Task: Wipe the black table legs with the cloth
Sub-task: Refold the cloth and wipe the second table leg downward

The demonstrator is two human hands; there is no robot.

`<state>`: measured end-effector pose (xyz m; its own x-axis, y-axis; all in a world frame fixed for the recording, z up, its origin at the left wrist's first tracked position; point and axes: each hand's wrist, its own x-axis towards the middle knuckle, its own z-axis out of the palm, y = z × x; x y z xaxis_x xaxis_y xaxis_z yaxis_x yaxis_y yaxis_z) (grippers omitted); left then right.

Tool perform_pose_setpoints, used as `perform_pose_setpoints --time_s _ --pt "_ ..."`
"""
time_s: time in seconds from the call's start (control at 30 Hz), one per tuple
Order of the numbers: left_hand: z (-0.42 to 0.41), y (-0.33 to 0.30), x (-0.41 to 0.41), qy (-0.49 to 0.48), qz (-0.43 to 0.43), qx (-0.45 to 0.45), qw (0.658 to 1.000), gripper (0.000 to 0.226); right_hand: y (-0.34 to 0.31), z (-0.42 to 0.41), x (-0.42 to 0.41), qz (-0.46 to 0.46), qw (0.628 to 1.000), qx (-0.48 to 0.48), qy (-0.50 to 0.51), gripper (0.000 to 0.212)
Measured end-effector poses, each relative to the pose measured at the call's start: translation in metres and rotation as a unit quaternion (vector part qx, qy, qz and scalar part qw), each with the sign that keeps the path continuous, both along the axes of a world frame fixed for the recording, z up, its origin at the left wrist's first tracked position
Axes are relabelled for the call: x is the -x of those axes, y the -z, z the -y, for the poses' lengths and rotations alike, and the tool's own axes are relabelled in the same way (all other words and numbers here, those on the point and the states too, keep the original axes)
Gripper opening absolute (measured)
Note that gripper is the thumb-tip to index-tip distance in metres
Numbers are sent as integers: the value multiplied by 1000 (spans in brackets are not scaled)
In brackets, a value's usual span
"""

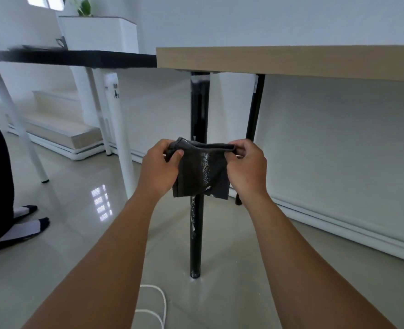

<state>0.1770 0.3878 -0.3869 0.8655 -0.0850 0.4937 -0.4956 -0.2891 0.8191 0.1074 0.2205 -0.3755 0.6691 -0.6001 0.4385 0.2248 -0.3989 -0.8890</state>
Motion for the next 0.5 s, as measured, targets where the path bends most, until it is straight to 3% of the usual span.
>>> perform_pose_setpoints --time_s 0.5 --pt "18 3 -39 3 -42 39 998 12 7 -2 -45 49 996 -62 44 11"
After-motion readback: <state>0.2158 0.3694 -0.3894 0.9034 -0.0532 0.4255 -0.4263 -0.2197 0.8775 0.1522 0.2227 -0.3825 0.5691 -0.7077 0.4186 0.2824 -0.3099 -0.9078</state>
